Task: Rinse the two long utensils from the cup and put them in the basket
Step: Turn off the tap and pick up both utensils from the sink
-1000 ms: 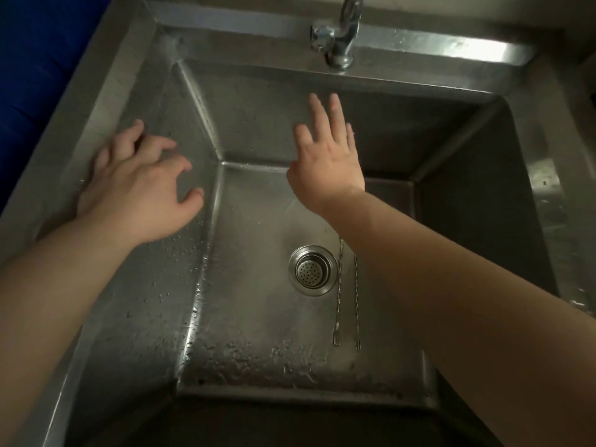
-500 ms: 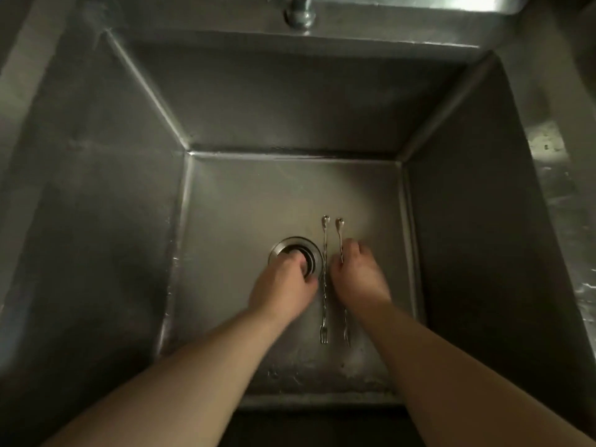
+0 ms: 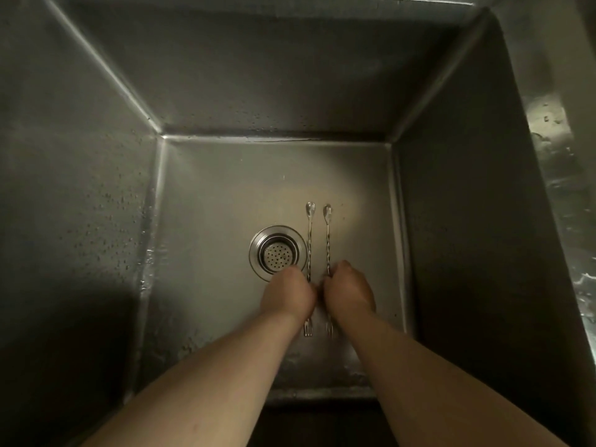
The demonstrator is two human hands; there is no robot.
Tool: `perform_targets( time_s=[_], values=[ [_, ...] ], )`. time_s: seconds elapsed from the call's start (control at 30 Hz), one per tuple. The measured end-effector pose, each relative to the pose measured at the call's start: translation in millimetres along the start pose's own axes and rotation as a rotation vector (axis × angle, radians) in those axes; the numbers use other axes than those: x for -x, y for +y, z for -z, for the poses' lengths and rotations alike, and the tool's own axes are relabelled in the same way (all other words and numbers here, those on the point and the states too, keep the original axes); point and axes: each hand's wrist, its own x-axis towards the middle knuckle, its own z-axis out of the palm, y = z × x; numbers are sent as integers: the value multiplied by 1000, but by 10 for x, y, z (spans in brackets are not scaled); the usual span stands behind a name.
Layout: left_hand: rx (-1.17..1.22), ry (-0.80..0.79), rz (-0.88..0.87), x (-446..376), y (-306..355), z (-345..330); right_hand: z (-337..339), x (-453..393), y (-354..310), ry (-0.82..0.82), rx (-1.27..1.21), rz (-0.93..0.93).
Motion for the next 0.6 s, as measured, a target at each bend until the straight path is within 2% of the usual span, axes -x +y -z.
perform_targets(
  time_s=[0.27, 0.6],
  values=[
    [-97, 93, -79, -21, -25, -13, -45, 1, -6, 5, -16, -26],
    [-112, 4, -53, -23, -241, 120, -81, 52, -27, -78, -13, -41]
  ],
)
